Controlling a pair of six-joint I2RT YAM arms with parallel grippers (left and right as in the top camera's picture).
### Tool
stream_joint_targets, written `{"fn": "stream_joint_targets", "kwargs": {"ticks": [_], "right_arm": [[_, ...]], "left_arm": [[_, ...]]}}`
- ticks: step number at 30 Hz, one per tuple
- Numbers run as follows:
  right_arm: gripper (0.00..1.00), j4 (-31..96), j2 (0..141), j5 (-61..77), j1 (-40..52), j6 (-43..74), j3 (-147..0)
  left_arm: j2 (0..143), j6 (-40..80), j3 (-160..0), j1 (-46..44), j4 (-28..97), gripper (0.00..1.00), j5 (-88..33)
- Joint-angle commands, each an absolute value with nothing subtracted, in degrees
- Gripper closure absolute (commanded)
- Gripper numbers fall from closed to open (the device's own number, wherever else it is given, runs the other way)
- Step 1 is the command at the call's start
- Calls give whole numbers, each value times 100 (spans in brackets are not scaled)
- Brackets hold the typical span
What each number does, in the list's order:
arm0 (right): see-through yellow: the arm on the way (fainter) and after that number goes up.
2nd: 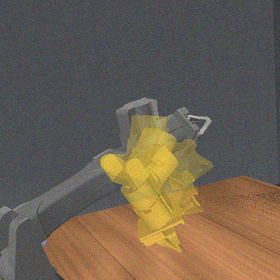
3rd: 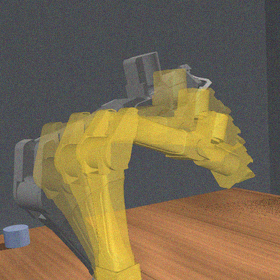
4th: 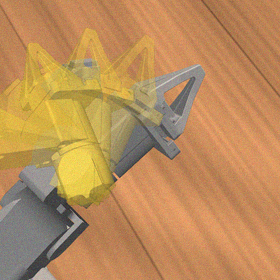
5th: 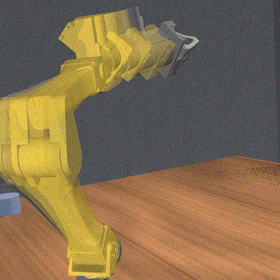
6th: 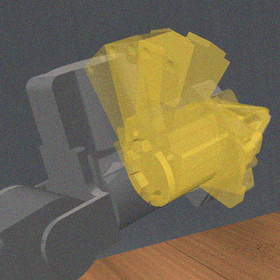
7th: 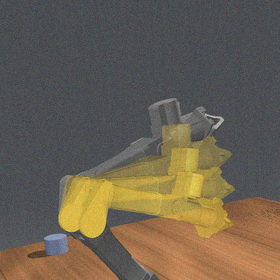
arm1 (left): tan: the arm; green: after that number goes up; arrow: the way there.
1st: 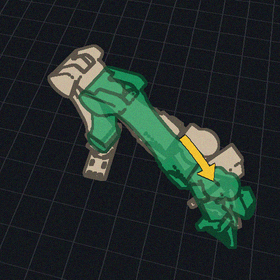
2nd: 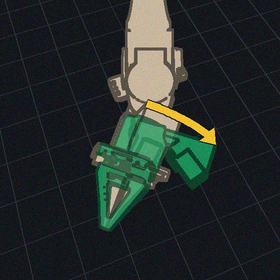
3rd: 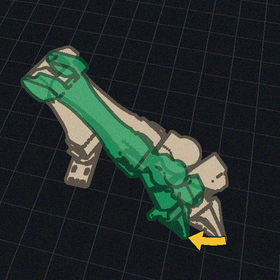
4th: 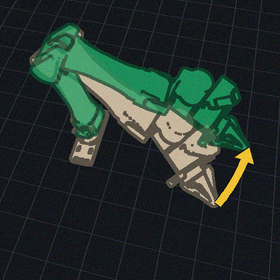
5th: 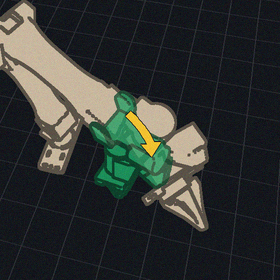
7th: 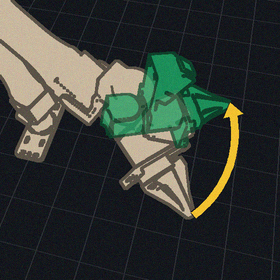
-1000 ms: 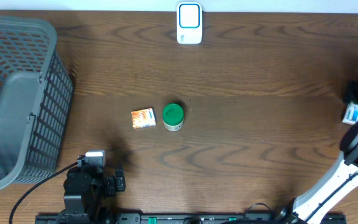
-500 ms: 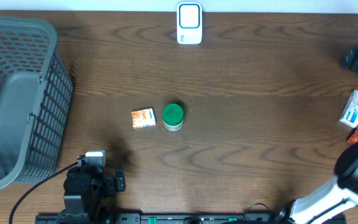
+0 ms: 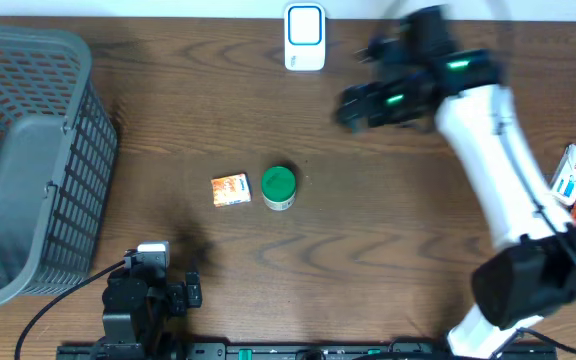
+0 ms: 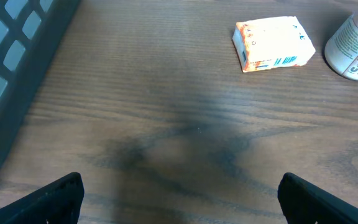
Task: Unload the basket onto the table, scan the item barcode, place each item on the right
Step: 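Reach the right gripper down over the green-lidded jar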
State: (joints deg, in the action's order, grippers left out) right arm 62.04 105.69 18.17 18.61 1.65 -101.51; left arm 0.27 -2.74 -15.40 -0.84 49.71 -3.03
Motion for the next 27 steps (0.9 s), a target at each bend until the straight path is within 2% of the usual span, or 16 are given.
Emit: {"fn": "stream_joint_targets", "kwargs": {"ticks": [1, 7, 20, 27], "right_arm": [[1, 6169, 10569, 1275, 2661, -86, -10136], [1, 5972, 10654, 421, 3511, -224, -10134], [1, 6049, 11703, 729, 3959, -499, -10136], [1, 6018, 11804, 762, 4185, -502, -10136]], "left_arm": [[23, -226, -1549, -67, 5057, 1, -252], [23, -226, -1549, -67, 5057, 1, -252], [23, -226, -1549, -67, 5057, 1, -252], [23, -226, -1549, -67, 5057, 1, -252]]}}
